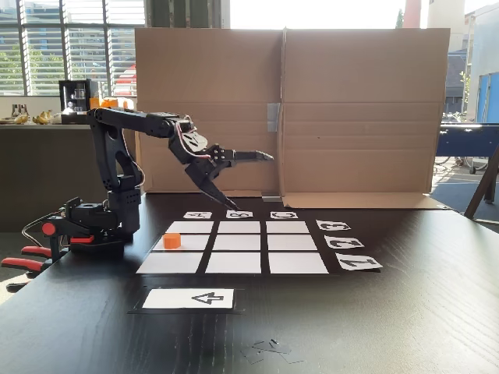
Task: Pick up the round, orange token and place it in the grid on square A2.
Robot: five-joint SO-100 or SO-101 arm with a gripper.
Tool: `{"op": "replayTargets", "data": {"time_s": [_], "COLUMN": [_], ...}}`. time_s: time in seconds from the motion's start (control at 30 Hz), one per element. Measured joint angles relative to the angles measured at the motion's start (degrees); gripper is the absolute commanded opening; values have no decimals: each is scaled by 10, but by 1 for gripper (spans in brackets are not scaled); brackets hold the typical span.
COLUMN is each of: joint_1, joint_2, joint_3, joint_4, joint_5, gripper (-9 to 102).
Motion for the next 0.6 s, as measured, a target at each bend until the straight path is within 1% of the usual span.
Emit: {"op": "replayTargets", "data": {"time_s": [0.1,0.2,0.27,0.33,0.4,0.5,0.6], "joint_1": [47,97,136,150,210,291,366], "joint_2": [26,53,71,78,97,120,146], "joint_3": [-21,-25,-25,-27,-28,-28,-8], "joint_4": [-2,-11,-18,-20,-32,-62,-102], "joint_5": [34,66,85,99,126,152,178], "gripper": [46,28,20,12,5,0,0]}}
